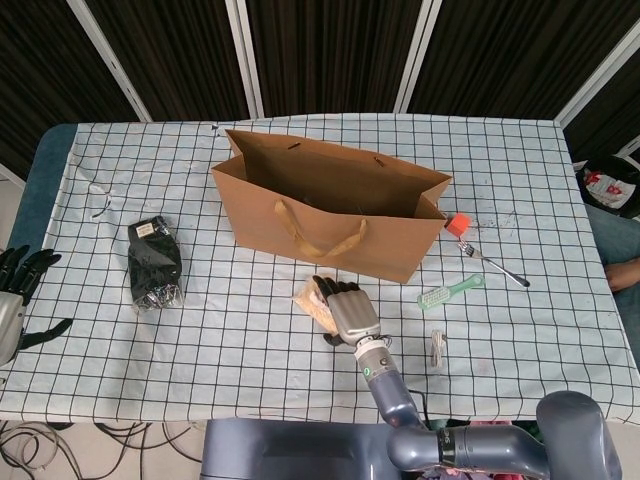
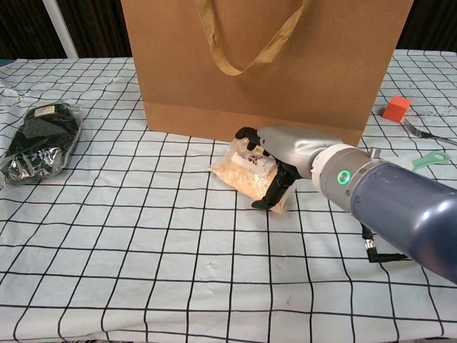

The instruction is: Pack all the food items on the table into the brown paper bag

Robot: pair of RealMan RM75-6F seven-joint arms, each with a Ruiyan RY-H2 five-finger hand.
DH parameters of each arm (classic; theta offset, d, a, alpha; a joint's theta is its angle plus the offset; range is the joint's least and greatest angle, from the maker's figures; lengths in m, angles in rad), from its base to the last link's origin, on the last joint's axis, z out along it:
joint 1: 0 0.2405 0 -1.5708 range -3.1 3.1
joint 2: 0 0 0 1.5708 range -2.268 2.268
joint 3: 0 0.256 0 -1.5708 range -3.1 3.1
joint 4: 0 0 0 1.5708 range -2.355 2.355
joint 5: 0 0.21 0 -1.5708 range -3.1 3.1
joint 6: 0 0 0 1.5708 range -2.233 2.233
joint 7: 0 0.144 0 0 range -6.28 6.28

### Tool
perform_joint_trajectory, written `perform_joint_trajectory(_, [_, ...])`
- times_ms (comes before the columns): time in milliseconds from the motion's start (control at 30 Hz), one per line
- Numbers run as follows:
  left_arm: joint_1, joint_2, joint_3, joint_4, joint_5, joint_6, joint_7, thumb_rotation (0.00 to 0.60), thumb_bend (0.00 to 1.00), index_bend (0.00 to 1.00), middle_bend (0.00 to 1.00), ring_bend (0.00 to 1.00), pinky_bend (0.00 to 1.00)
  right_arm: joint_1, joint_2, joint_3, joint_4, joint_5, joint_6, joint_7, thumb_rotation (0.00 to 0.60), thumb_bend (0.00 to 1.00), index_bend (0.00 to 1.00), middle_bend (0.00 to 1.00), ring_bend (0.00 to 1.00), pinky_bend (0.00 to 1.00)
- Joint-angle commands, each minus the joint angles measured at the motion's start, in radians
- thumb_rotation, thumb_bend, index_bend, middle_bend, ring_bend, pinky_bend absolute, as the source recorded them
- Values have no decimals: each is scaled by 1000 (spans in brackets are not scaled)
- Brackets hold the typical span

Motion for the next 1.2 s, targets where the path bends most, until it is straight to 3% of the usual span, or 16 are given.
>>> perform_joint_trajectory(33, [2,-1,-3,-2,-2,0,-1,600,60,168,127,7,51,7,-18,2,24,1,6,7,600,154,30,138,214,178])
perform_joint_trajectory(267, [8,2,-14,-8,-7,-1,-13,600,83,177,127,7,51,15,-51,4,78,-4,11,27,600,175,122,270,365,221])
perform_joint_trajectory(433, [11,5,-19,-11,-7,-1,-18,600,83,188,127,7,51,6,-66,-2,105,-32,31,53,600,302,245,388,487,315])
perform_joint_trajectory(533, [12,6,-21,-12,-7,-3,-20,600,83,201,127,7,51,-1,-69,-7,117,-63,45,72,600,386,290,419,517,353])
perform_joint_trajectory(700, [15,8,-23,-15,-5,-4,-22,600,83,218,127,7,51,-17,-57,-13,109,-94,62,90,600,432,305,427,522,353])
perform_joint_trajectory(833, [17,10,-28,-15,-10,-4,-24,600,83,219,127,7,51,-39,-22,-18,50,-122,75,116,600,437,305,427,522,353])
perform_joint_trajectory(1000, [21,11,-36,-15,-16,3,-27,600,83,219,127,7,51,-86,62,-23,-103,-179,106,178,600,436,308,427,522,353])
perform_joint_trajectory(1200, [22,6,-39,-14,-17,0,-16,600,83,219,127,7,51,-169,256,-42,-373,-326,199,224,600,431,313,427,522,353])
